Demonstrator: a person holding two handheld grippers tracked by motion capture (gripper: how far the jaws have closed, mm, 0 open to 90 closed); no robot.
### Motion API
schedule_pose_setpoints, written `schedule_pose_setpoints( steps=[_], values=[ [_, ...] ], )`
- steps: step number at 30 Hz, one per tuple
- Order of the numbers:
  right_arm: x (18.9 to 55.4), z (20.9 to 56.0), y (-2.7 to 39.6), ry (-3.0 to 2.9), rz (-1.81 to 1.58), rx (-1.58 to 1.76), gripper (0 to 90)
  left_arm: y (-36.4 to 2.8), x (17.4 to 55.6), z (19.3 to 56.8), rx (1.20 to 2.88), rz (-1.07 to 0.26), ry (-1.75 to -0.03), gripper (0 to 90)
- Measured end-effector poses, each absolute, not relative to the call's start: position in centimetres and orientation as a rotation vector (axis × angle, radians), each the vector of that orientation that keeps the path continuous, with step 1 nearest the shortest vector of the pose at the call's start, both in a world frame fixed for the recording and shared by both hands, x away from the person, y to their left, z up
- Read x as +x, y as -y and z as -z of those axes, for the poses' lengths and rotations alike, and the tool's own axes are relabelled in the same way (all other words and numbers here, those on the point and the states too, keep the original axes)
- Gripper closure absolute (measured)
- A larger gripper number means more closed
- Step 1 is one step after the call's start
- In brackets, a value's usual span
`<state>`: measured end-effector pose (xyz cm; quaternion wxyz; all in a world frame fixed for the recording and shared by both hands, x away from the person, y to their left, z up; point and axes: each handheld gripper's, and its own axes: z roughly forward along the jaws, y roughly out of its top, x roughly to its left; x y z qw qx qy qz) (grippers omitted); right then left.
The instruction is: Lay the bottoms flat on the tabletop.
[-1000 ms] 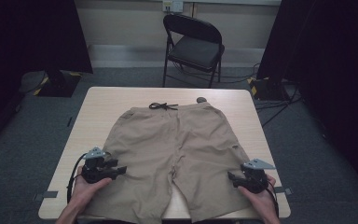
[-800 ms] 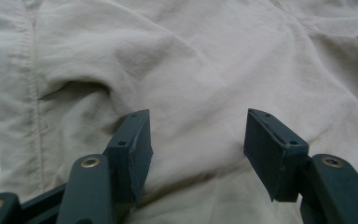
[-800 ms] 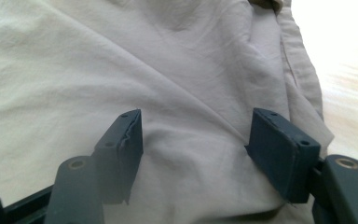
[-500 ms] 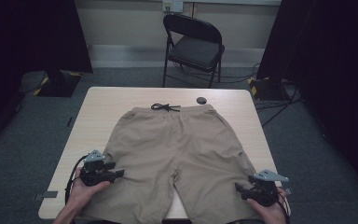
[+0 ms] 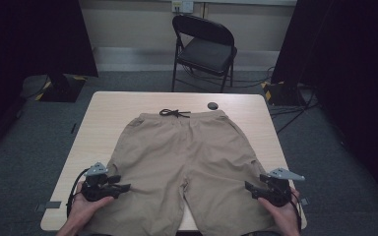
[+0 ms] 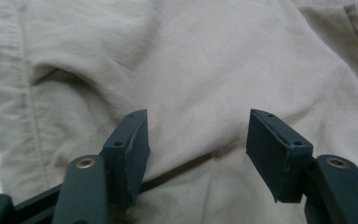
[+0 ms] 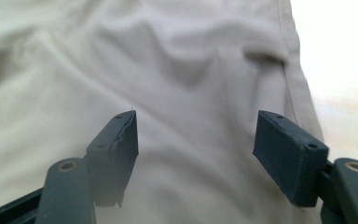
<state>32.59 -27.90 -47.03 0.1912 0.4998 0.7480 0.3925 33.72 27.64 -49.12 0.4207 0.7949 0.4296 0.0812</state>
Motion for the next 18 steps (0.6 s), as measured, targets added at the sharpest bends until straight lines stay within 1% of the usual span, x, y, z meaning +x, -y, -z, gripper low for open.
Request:
schedule_pose_setpoints(
  steps=[3, 7, 11, 12, 13, 15, 18],
  values=[
    [33.5, 45.9, 27.1, -2.079, -1.140, 1.368, 30.2, -27.9, 33.8, 48.6, 1.981, -0.227, -1.085, 38.1],
    [34.9, 45.0, 26.7, -2.050, -1.165, 1.347, 30.3, -29.2, 34.5, 47.5, 1.955, -0.263, -1.117, 37.7],
    [36.1, 45.4, 27.9, -2.016, -1.132, 1.402, 29.8, -30.6, 34.9, 47.2, 1.941, -0.282, -1.152, 35.8],
    [36.1, 45.4, 27.9, -2.016, -1.132, 1.402, 29.8, -31.4, 34.9, 47.2, 1.922, -0.285, -1.183, 35.8],
    [36.1, 45.9, 28.8, -1.997, -1.109, 1.431, 29.3, -32.3, 34.9, 47.6, 1.901, -0.305, -1.237, 35.1],
    [36.0, 46.1, 29.1, -1.994, -1.107, 1.445, 29.3, -32.9, 34.9, 47.8, 1.895, -0.311, -1.258, 34.6],
    [35.2, 47.4, 30.4, -1.989, -1.074, 1.507, 27.7, -34.1, 34.4, 48.8, 1.906, -0.326, -1.317, 32.9]
  ],
)
